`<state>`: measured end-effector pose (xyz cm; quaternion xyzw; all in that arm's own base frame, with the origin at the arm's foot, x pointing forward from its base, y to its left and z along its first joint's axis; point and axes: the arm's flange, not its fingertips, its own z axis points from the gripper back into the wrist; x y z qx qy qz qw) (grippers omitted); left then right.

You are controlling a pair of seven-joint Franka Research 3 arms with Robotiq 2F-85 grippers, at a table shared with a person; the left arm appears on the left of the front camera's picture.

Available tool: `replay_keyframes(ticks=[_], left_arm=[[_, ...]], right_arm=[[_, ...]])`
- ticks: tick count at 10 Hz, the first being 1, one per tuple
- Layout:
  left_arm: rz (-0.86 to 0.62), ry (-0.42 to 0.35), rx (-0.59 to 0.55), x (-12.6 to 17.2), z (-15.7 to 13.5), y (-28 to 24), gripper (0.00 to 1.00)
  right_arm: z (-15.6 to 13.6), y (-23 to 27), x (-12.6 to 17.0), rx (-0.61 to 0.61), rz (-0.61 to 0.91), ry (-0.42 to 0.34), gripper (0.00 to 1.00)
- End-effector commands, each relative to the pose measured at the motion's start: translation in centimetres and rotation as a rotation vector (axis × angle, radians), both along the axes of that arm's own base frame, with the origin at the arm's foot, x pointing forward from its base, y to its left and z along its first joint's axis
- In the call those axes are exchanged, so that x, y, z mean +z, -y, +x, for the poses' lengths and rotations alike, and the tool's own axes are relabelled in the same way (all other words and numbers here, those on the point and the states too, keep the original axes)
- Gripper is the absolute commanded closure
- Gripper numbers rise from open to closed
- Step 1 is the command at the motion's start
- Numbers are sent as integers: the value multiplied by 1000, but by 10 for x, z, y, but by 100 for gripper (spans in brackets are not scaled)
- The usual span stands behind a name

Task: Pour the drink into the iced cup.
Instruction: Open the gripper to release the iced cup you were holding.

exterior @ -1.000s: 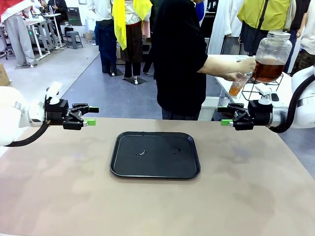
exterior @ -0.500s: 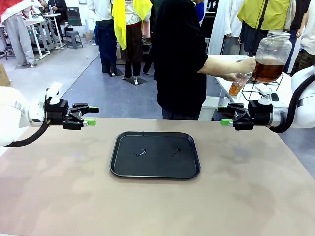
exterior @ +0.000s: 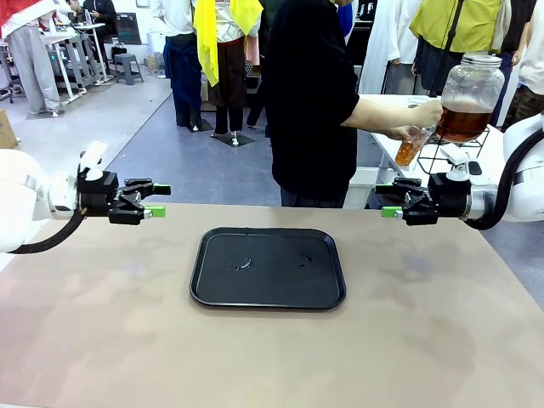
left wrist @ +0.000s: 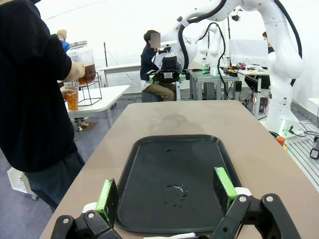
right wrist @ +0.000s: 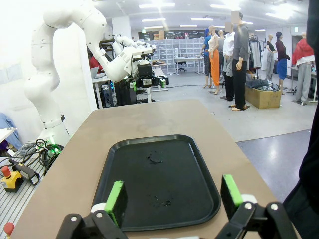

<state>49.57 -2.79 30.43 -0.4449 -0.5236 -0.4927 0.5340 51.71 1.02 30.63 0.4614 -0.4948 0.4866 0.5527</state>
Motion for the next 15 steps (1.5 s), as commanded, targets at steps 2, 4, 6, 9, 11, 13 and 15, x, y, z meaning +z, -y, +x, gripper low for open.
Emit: replay_keyframes(ticks=[2, 4, 6, 9, 11, 13, 15], left_arm=[[-2, 2, 0, 1, 0, 1, 0], [-2, 2, 0, 1, 0, 1, 0], [-2, 2, 0, 1, 0, 1, 0], [-2, 2, 0, 1, 0, 1, 0], [-2, 2, 0, 1, 0, 1, 0], [-2, 2, 0, 1, 0, 1, 0], [-2, 2, 0, 1, 0, 1, 0]], right_arm=[[3, -1, 3, 9, -6, -8, 0], [3, -1, 3, 9, -6, -8, 0], [3, -1, 3, 9, -6, -8, 0], [3, -1, 3, 9, -6, -8, 0], [3, -1, 3, 9, -6, -8, 0], [3, -1, 3, 9, -6, -8, 0], [3, -1, 3, 9, -6, -8, 0]])
